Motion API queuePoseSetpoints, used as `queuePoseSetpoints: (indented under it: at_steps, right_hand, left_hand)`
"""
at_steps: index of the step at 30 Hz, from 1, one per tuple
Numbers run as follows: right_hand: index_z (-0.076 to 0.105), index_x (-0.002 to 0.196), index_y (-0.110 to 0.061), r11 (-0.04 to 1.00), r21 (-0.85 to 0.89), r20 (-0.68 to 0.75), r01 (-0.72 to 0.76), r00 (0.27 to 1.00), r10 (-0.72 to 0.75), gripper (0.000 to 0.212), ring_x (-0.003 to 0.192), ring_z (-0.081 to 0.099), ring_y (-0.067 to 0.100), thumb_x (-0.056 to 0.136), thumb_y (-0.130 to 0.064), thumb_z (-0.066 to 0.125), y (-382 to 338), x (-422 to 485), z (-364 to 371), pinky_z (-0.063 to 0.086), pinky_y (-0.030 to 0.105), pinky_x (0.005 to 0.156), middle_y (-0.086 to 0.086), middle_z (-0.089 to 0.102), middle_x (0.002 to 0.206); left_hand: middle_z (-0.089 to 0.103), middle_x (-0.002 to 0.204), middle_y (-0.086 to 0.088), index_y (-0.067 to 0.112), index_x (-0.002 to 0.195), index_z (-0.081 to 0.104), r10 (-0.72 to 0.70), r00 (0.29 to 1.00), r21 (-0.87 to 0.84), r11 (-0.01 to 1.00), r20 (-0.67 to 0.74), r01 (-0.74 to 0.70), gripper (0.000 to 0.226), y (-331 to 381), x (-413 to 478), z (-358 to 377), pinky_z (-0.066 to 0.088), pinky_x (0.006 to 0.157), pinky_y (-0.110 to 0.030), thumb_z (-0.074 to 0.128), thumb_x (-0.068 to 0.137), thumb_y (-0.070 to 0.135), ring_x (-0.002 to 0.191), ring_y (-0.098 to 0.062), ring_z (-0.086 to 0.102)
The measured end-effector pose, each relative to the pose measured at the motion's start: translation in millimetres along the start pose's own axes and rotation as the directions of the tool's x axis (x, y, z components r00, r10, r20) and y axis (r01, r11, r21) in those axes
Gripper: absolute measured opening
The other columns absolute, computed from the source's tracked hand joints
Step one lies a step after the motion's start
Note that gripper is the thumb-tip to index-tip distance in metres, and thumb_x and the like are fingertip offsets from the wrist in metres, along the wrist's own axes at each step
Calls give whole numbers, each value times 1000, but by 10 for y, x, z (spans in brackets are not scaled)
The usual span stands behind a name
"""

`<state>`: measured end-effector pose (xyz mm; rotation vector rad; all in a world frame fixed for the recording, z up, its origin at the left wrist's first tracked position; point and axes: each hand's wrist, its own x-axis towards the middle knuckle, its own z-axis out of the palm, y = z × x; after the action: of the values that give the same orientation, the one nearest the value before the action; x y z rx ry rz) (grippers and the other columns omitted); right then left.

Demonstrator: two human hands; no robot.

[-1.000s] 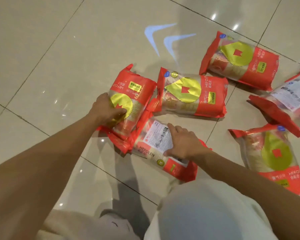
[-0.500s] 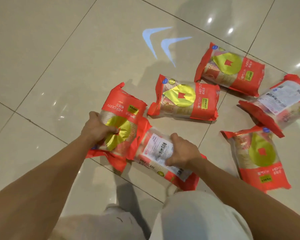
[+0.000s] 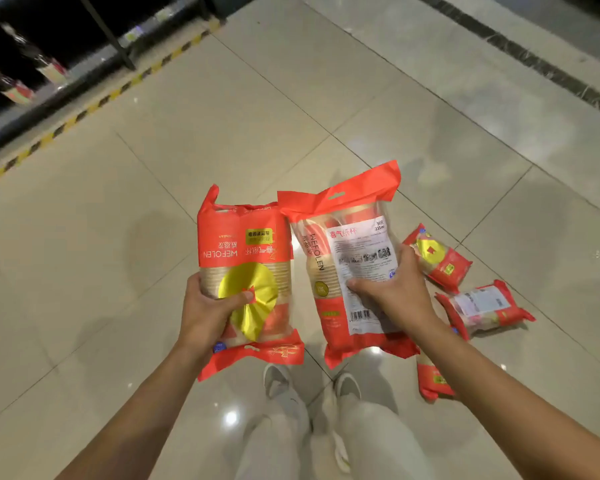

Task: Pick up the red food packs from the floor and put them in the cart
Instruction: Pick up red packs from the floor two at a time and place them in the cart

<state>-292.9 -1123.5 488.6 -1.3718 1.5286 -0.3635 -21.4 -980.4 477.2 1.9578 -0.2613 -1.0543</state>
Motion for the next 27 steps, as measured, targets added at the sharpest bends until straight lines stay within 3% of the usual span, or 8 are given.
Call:
queuePoseSetpoints:
  at_steps: [2, 6, 13, 16, 20, 27]
  right_hand:
    - [41, 122, -30, 997, 21, 32, 75, 997, -76, 79, 98, 69, 11, 64, -28, 94, -583, -341, -141, 57, 47, 92, -18, 68, 105]
    - [43, 120, -34, 967, 99, 112, 236, 963, -247, 82, 101, 71, 13, 53, -42, 90, -1432, -966, -240, 56, 46, 94, -16, 71, 108]
    - [43, 120, -32, 873, 182, 370, 452, 791, -487, 73, 92, 66, -1, 67, -23, 93, -2130, -2214, -74, 54, 36, 90, -24, 65, 102]
    - [44, 120, -29, 826, 214, 494, 522, 671, -552, 73, 94, 67, 0, 67, -23, 94, -2284, -2849, 113, 56, 40, 92, -22, 65, 103]
    - [44, 118, -27, 742, 268, 633, 614, 469, -616, 71, 95, 70, 7, 67, -23, 93, -2351, -3870, 424, 58, 45, 93, -16, 68, 105]
    - [43, 123, -26, 604, 416, 777, 680, 79, -624, 75, 95, 70, 9, 67, -24, 93, -1867, -5971, 865, 58, 45, 93, -19, 66, 103]
  left_hand:
    - [72, 109, -7, 15, 126, 50, 40, 997, -74, 996, -61, -45, 83, 404, -516, -274, 61, 73, -39, 95, 57, 11, 92, -24, 75]
    - [71, 105, -4, 16, 124, 50, 152, 955, -143, 971, -256, -193, 70, 937, -1491, -775, 58, 67, -30, 90, 68, 0, 84, -14, 73]
    - [72, 105, -6, 16, 120, 53, 129, 750, -177, 933, -649, -314, 81, 837, -3325, -1591, 61, 73, -39, 94, 50, 22, 90, -22, 74]
    - [72, 105, -6, 13, 123, 54, 88, 624, -192, 910, -777, -368, 78, 604, -4088, -1852, 58, 70, -32, 97, 57, 11, 88, -19, 73]
    - [74, 102, -4, 15, 121, 55, -16, 413, -214, 873, -911, -438, 78, 86, -5109, -2184, 60, 75, -36, 96, 55, 10, 89, -19, 74]
    - [72, 102, -3, 16, 119, 53, -208, 51, -204, 838, -977, -506, 70, -1126, -7131, -2492, 58, 72, -29, 92, 63, -3, 85, -14, 73]
